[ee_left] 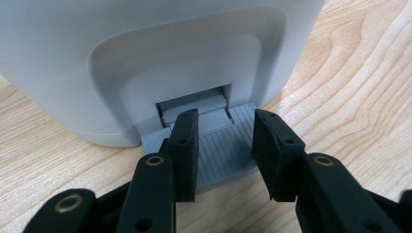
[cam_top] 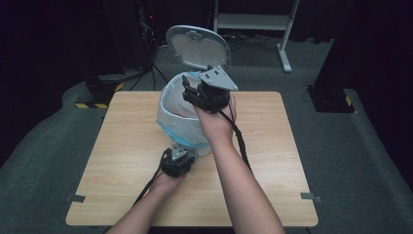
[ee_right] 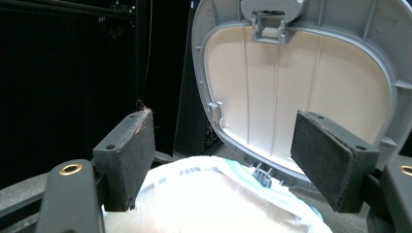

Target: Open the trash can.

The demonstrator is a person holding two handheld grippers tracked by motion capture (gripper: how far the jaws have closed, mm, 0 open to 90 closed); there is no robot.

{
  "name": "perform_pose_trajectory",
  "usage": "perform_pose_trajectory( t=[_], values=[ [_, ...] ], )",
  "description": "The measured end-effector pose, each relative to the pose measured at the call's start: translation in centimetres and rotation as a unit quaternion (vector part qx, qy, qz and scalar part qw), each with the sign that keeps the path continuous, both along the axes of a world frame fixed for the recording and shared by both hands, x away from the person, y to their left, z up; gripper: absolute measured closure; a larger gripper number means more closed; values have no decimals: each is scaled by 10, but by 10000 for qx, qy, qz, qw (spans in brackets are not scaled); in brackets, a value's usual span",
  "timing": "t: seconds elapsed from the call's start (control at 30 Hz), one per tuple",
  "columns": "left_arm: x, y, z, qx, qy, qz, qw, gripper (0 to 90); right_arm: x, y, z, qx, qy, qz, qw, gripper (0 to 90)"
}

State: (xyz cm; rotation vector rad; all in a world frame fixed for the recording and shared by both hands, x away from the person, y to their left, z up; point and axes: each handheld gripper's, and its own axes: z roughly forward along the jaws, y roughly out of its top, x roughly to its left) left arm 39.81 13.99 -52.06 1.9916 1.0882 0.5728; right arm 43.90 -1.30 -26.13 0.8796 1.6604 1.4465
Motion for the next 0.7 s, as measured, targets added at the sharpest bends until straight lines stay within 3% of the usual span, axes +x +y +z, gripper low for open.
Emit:
perform_pose_trajectory(
  t=[0.43,0.7],
  values=[
    [0,0,0,18,-2,-6,10000,616,-25,-16,-9,-22,-119,67,9999,255],
    [0,-1,0,22,-4,-1,10000,616,-32,-21,-18,-125,-83,31,9999,261]
  ],
)
